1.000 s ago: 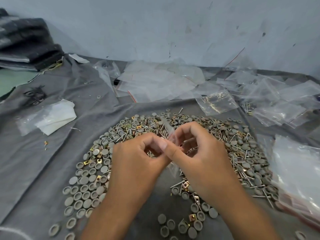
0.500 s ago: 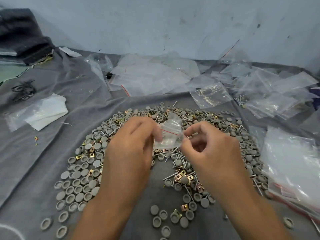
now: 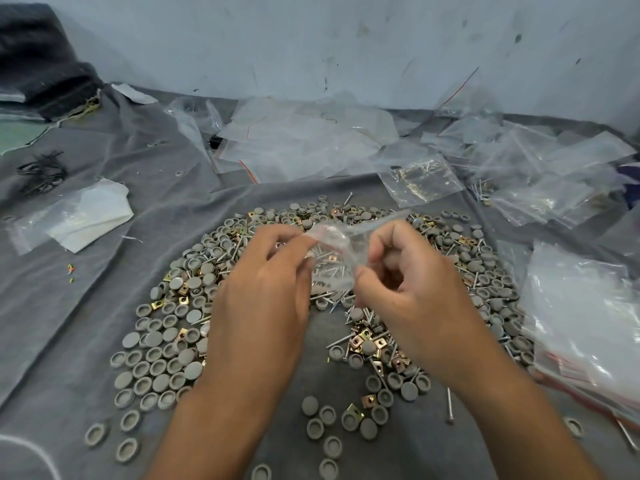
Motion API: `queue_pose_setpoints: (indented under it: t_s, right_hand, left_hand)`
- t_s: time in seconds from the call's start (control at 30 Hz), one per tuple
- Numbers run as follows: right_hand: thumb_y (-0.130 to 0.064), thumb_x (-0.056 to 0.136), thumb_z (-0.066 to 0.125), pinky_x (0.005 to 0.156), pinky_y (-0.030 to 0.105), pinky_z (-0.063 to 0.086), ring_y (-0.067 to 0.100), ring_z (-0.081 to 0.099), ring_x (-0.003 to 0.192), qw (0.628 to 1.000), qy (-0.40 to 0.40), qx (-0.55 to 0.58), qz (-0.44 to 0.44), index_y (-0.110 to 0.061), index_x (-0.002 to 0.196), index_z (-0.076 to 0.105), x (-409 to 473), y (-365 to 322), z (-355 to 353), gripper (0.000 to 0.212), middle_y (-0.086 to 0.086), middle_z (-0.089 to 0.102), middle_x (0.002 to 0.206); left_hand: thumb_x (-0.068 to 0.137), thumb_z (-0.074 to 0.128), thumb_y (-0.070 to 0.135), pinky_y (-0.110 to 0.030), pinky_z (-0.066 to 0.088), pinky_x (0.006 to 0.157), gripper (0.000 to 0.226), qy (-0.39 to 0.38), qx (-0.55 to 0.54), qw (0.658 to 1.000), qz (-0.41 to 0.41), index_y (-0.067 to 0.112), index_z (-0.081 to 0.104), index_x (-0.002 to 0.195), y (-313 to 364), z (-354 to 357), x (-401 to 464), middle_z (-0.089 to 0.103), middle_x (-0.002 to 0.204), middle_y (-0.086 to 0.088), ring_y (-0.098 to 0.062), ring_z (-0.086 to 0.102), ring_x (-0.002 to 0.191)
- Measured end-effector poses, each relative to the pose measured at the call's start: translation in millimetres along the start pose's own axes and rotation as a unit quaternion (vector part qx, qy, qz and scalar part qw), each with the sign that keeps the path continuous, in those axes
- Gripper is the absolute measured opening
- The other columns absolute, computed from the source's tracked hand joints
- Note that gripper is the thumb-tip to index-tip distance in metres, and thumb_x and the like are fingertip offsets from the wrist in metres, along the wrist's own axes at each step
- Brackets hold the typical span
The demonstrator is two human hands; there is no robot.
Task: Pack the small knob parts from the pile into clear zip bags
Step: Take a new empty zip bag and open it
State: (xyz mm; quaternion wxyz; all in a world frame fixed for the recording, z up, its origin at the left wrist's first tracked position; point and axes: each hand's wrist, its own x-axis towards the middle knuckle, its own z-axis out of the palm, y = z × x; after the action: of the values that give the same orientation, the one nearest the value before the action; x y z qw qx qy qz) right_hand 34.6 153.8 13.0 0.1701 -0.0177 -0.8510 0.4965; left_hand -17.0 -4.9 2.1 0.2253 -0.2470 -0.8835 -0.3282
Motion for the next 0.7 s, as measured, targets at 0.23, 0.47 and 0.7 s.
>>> queue_pose_setpoints:
  t_s: [0.23,0.47,0.7]
  right_hand:
    - [-0.039,0.095,0.063,0.066,0.033,0.060,0.009,0.070,0.075,0.992,-0.101,0.005,0.078,-0.037,0.093,0.053,4.7,14.4,-5.8,0.010,-0.013,0.074,0.087]
    - [-0.050,0.085,0.076,0.082,0.033,0.051,0.004,0.056,0.098,0.904,-0.270,-0.329,0.036,-0.042,0.108,0.062,-9.2,35.0,12.4,0.028,-0.019,0.056,0.101]
    - [-0.046,0.093,0.066,0.072,0.029,0.037,0.008,0.050,0.103,0.904,-0.226,-0.362,-0.020,-0.035,0.102,0.060,-15.9,34.6,20.6,0.016,-0.015,0.051,0.098]
  left_hand:
    - [0.088,0.061,-0.004,-0.040,0.056,0.075,0.030,0.058,-0.037,0.996,0.052,0.017,0.080,0.098,-9.7,6.3,-0.8,0.070,0.109,0.002,-0.016,0.067,0.092]
    - [0.090,0.057,-0.003,-0.044,0.053,0.087,0.034,0.031,0.000,0.999,0.043,0.018,0.079,0.104,-17.5,9.0,2.3,0.070,0.114,0.000,-0.022,0.064,0.104]
    - [0.093,0.068,0.021,-0.044,0.047,0.100,0.028,-0.042,0.000,0.999,0.031,0.018,0.070,0.121,-17.8,10.1,3.9,0.069,0.120,0.004,-0.019,0.060,0.112]
